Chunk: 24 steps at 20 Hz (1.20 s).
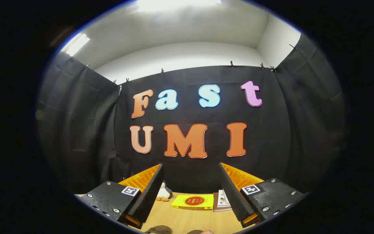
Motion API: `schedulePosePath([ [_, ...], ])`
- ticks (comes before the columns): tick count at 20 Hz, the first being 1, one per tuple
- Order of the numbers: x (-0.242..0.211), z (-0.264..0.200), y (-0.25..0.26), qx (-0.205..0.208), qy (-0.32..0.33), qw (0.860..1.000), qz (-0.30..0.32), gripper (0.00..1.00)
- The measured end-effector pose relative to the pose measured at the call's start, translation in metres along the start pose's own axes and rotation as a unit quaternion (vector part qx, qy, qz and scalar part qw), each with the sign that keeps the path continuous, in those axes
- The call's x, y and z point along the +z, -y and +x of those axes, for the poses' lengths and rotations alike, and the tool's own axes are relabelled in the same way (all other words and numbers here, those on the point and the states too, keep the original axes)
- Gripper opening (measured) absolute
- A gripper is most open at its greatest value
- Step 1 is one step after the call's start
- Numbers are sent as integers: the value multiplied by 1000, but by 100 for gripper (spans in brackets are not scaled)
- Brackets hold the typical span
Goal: Open the storage box then place both shoes into the box .Put the left shoe in first, then the right shoe, with the right side of both shoes facing outward in a uniform manner.
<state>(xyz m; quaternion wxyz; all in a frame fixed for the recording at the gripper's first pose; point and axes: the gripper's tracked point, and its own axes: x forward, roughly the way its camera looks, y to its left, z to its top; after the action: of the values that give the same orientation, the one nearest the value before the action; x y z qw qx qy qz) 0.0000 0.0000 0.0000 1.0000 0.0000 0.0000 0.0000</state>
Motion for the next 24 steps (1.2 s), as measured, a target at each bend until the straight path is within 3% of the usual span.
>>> schedulePosePath([
  [24,-35,5,-39,56,-57,997,-7,99],
])
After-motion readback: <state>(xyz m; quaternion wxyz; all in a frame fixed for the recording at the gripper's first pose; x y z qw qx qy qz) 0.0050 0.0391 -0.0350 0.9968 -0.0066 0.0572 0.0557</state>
